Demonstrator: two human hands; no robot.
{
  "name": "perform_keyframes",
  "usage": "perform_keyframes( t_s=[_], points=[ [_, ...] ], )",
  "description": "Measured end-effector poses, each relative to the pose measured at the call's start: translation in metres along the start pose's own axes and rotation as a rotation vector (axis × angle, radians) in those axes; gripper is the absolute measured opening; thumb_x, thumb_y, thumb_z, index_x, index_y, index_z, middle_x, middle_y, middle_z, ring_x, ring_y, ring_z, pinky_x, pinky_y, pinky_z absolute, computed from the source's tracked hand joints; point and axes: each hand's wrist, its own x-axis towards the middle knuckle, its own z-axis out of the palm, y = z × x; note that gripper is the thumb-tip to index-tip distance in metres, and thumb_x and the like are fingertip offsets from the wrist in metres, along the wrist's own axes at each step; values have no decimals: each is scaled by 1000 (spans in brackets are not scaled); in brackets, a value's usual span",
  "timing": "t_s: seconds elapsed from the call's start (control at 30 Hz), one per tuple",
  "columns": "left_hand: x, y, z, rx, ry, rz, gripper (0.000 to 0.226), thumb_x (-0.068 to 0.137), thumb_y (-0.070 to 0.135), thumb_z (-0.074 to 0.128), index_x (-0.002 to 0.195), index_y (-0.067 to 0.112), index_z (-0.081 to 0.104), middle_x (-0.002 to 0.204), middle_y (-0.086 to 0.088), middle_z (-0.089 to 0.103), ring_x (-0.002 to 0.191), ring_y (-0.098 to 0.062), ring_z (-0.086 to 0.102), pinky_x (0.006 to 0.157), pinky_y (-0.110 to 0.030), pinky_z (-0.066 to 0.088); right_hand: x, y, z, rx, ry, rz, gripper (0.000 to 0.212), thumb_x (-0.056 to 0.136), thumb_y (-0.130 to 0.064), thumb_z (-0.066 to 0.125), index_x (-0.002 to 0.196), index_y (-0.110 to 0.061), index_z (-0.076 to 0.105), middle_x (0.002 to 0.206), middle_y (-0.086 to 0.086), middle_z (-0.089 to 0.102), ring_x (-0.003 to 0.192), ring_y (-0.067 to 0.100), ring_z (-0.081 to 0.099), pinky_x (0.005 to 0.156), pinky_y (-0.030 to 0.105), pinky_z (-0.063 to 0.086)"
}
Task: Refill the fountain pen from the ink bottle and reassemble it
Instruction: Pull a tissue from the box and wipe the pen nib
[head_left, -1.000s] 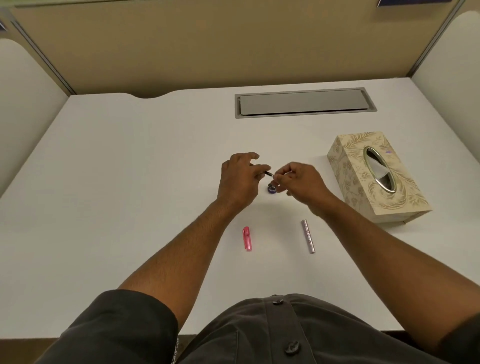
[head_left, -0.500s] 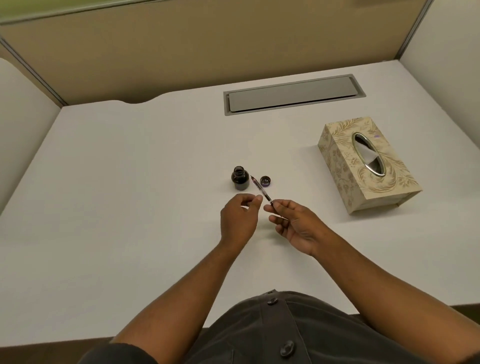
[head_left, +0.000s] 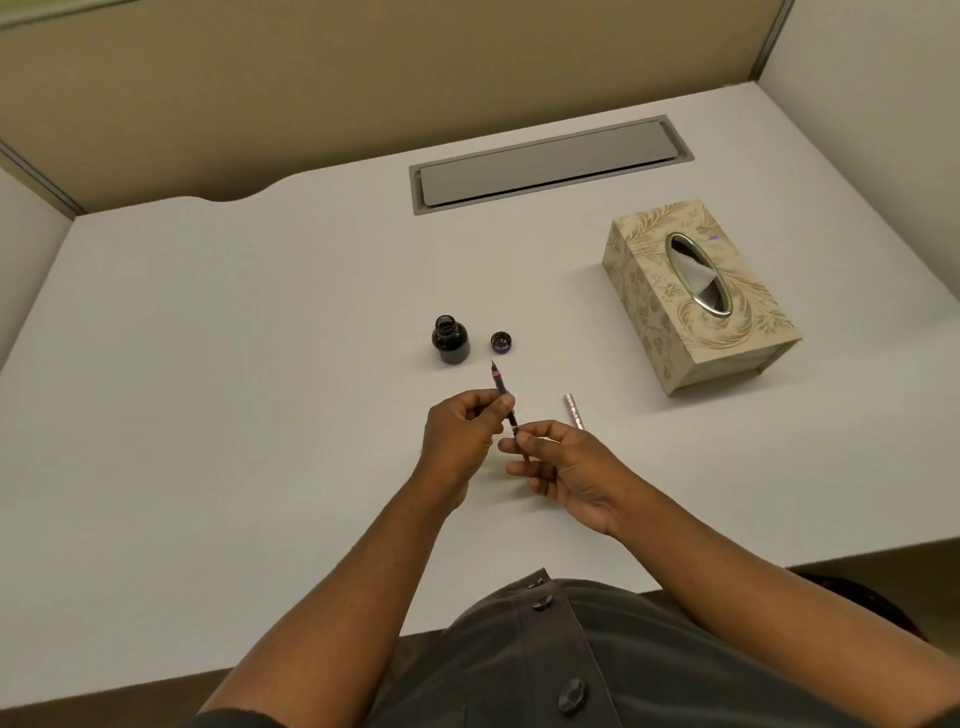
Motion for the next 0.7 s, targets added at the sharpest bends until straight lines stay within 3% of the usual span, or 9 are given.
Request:
perform_keyframes(
  t_s=[0.1,0.17,0.23,0.43,0.57,0.7],
  points=[
    [0,-1,6,-3,-21,-15,14,86,34,67,93,23,73,84,5,74,72,-6,65,66,-26,49,-3,0,-2,-297,93,-49,23,93,-33,61,102,-13,68,92,1,78,79,17,75,73,33,58],
    [1,-1,9,-2,-28,-19,14,87,34,66,94,23,72,84,6,74,73,-6,65,65,-26,49,-4,-4,-5,-540,218,-154,24,93,-41,58,91,-20,69,85,-6,77,69,8,73,66,28,58],
    [3,0,11,6,-35,-10,14,86,34,67,95,24,72,84,7,74,74,-7,66,65,-25,48,-4,-13,-10,-631,332,-287,24,92,-43,58,84,-23,68,81,-8,76,62,3,70,60,22,50],
    [10,7,18,11,-31,5,17,87,29,66,102,22,71,87,4,73,74,-7,65,63,-19,45,5,-67,-54,-699,626,-584,20,91,-31,60,84,-14,68,78,-2,75,72,17,70,75,33,54],
    [13,13,19,5,-24,18,18,86,28,67,103,22,71,88,3,73,74,-7,65,64,-18,46,14,-103,-90,-852,843,-734,12,88,-21,63,85,-10,66,77,1,69,69,16,61,67,23,42],
    [16,17,18,9,-23,21,20,86,28,67,104,21,71,89,3,73,77,-9,65,67,-21,46,25,-129,-125,-1078,960,-750,12,88,-11,58,96,-6,66,97,13,66,84,27,60,71,29,41]
  ],
)
